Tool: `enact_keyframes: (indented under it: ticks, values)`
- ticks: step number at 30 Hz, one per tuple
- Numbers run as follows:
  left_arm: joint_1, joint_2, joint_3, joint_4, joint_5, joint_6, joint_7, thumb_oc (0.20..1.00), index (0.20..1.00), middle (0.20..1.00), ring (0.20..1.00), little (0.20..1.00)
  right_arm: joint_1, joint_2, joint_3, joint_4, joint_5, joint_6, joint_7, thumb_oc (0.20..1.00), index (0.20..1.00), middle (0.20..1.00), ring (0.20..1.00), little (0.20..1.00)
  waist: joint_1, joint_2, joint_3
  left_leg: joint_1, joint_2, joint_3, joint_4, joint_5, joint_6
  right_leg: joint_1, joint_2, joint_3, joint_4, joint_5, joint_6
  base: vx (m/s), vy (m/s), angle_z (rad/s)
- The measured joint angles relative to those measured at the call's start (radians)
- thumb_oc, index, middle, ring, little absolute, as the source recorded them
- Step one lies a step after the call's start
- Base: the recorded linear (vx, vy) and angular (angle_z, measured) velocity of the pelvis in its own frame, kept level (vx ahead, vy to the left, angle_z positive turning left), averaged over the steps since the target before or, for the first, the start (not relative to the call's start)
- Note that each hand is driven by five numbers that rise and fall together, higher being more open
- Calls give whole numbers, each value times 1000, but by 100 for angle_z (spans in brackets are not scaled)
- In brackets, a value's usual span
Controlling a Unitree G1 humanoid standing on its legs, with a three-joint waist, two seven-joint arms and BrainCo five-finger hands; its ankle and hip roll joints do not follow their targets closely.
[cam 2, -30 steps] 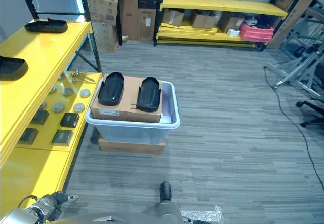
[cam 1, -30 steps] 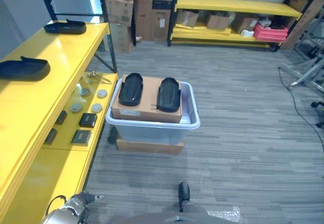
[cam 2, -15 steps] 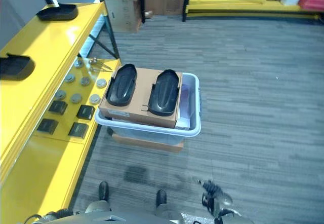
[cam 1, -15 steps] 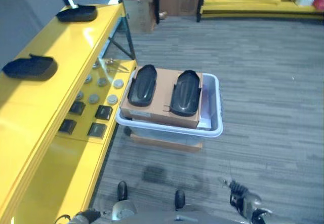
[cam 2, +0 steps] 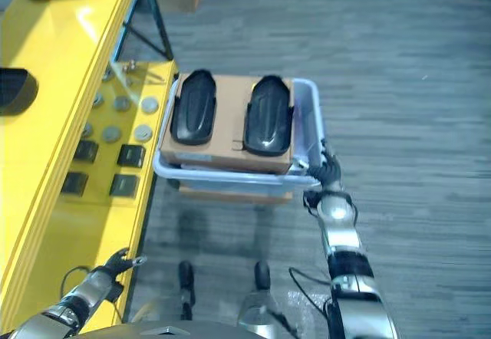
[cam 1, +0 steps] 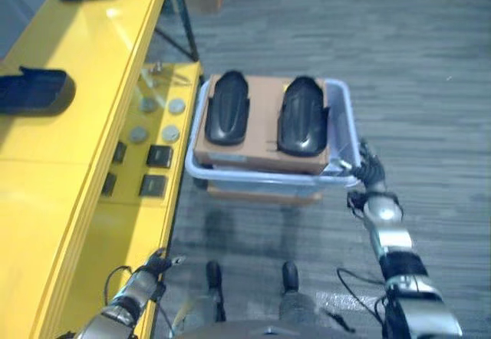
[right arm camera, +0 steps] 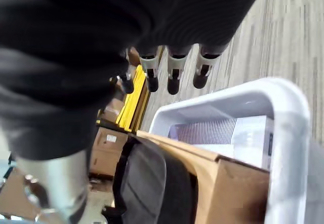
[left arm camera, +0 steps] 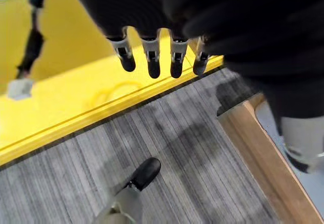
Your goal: Move parts from the plastic box to the shelf.
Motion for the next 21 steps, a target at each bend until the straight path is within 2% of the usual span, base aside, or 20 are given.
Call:
enact_keyframes:
  ticks: [2, 6, 7, 10, 12, 15, 21]
  values:
    - [3, -19, -11, -6, 0, 0, 2, 1000, 1000, 1000, 1000, 1000, -102, -19, 75, 75, 0, 14, -25, 1000, 1000, 1000, 1000, 1000, 12, 12, 24, -20, 10, 2, -4, 9, -5, -29, 9, 2, -6, 8, -4, -66, 3, -12]
    - [-25, -58, -22, 12, 1, -2, 6, 1000, 1000, 1000, 1000, 1000, -307, -56, 125, 238, 42, 21, -59, 1000, 1000, 1000, 1000, 1000, 15, 28, 121, -65, 20, -7, 1, 39, -6, -64, 20, -1, 0, 37, -10, -42, 13, 5]
    - [-32, -62, -14, 21, 1, -2, 8, 1000, 1000, 1000, 1000, 1000, -350, -81, 150, 245, 62, 31, -67, 1000, 1000, 1000, 1000, 1000, 22, 29, 169, -72, 22, -21, 1, 49, -7, -67, 23, -3, 0, 41, -13, -44, 29, 9]
    - [-40, -61, 25, 52, 1, 1, 13, 1000, 1000, 1000, 1000, 1000, -502, -131, 223, 356, 66, 37, -94, 1000, 1000, 1000, 1000, 1000, 27, 41, 220, -100, 19, -21, 1, 59, -3, -95, 21, -1, 0, 51, -16, -41, 25, 5]
    - [-60, -56, 45, 85, 1, 7, 16, 1000, 1000, 1000, 1000, 1000, -574, -166, 234, 358, 70, 36, -124, 1000, 1000, 1000, 1000, 1000, 33, 55, 272, -105, 19, -22, 1, 65, -2, -97, 20, -5, 0, 59, -15, -49, 44, 4]
    - [-60, -49, 45, 103, 1, 10, 19, 1000, 1000, 1000, 1000, 1000, -672, -175, 304, 454, 91, 36, -144, 1000, 1000, 1000, 1000, 1000, 42, 61, 277, -122, 18, -23, 1, 66, -2, -116, 19, -4, 0, 60, -17, -19, 52, -1]
    - [-91, -39, 59, 98, 0, 11, 40, 1000, 1000, 1000, 1000, 1000, -746, -196, 368, 558, 122, 27, -144, 1000, 1000, 1000, 1000, 1000, 53, 61, 277, -141, 11, -27, 1, 74, 0, -127, 12, -16, 0, 63, -16, 3, 47, 5]
